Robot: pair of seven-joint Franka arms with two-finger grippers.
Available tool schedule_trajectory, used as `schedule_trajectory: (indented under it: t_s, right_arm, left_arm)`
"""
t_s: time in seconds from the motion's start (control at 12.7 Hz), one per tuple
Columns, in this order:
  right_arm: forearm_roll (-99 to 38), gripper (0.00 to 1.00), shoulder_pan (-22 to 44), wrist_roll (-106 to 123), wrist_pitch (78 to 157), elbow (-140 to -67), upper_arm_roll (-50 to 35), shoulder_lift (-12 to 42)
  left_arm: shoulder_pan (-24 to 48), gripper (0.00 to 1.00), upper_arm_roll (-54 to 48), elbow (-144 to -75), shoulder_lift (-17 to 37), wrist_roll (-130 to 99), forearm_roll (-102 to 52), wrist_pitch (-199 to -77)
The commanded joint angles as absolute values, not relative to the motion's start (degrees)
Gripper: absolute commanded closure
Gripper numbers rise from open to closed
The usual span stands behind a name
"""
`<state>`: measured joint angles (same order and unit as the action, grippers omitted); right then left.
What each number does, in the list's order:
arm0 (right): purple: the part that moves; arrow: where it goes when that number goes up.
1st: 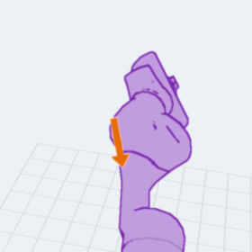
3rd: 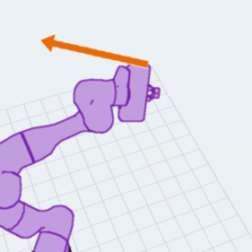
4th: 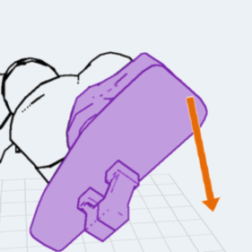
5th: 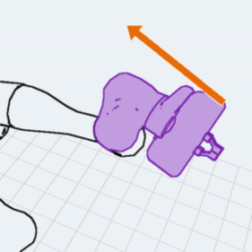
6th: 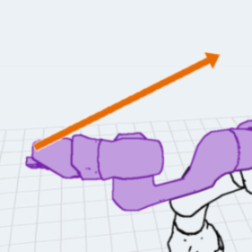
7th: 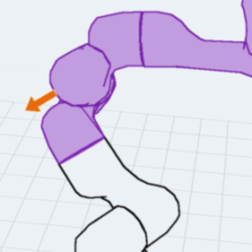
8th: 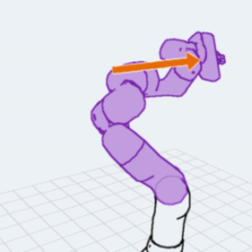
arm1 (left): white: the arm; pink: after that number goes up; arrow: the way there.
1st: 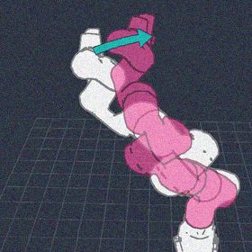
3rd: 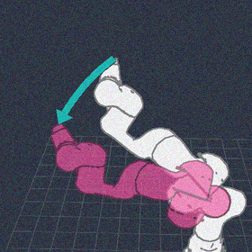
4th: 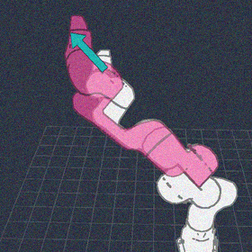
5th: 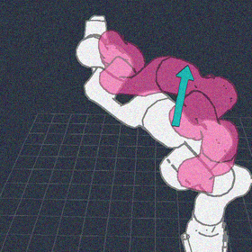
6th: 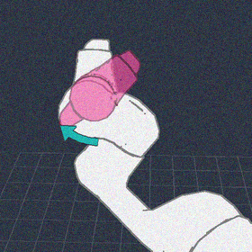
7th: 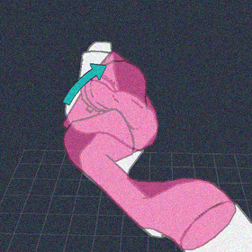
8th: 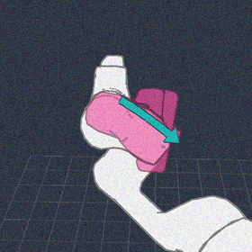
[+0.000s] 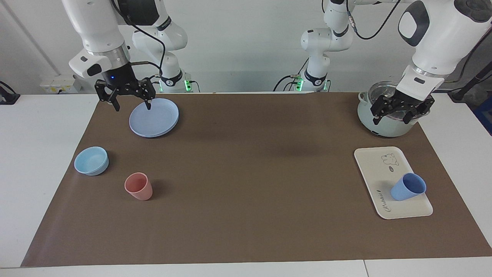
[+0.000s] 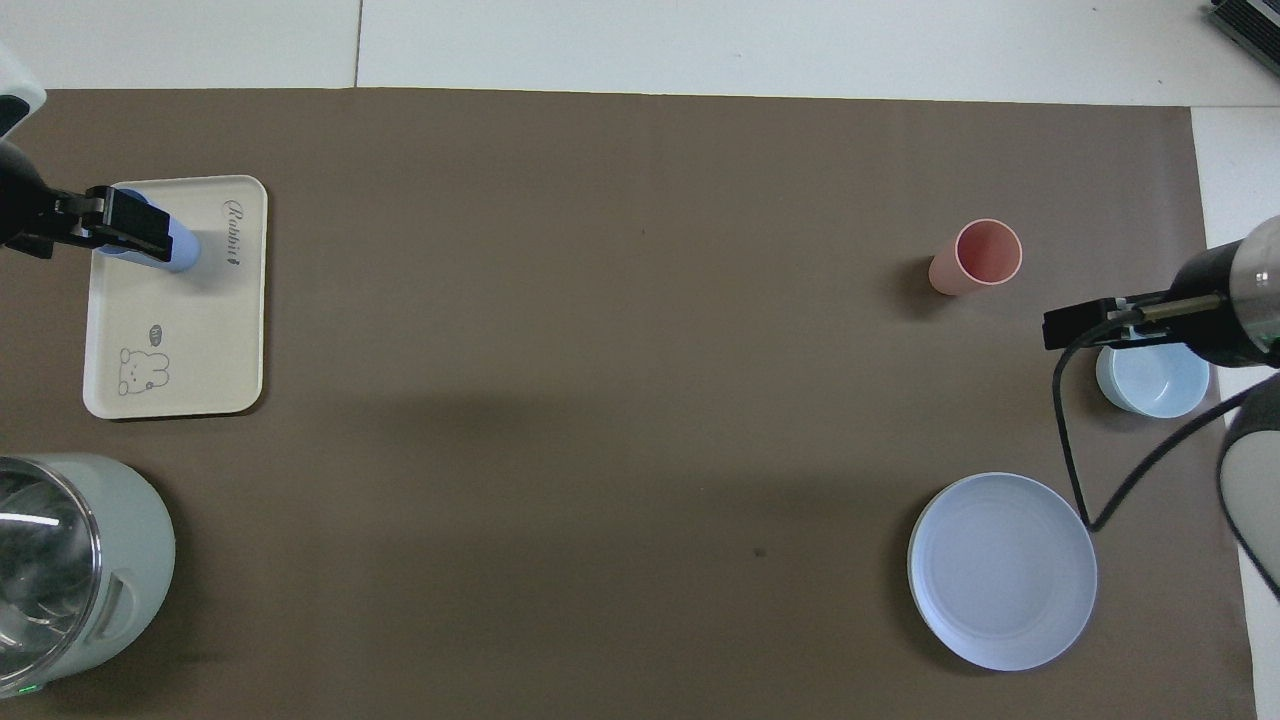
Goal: Place cup on tray
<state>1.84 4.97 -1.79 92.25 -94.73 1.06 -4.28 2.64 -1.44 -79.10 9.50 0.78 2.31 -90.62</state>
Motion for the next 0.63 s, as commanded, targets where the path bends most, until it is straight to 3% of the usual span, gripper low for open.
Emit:
schedule_trajectory:
  t_s: [0.0, 0.55]
  right_arm:
    - [1.3, 0.0, 2.5, -2.8, 86.5, -90.0, 0.8, -1.8]
    - [0.1, 0.0, 0.5, -2.3, 85.9, -90.3, 0.7, -3.3]
  left_arm:
    - [2.9, 0.0, -1.4, -81.7, 7.2, -0.1, 3.5, -91.6]
    - [2.9, 0.0, -1.4, -83.9, 6.0, -0.2, 3.2, -91.8]
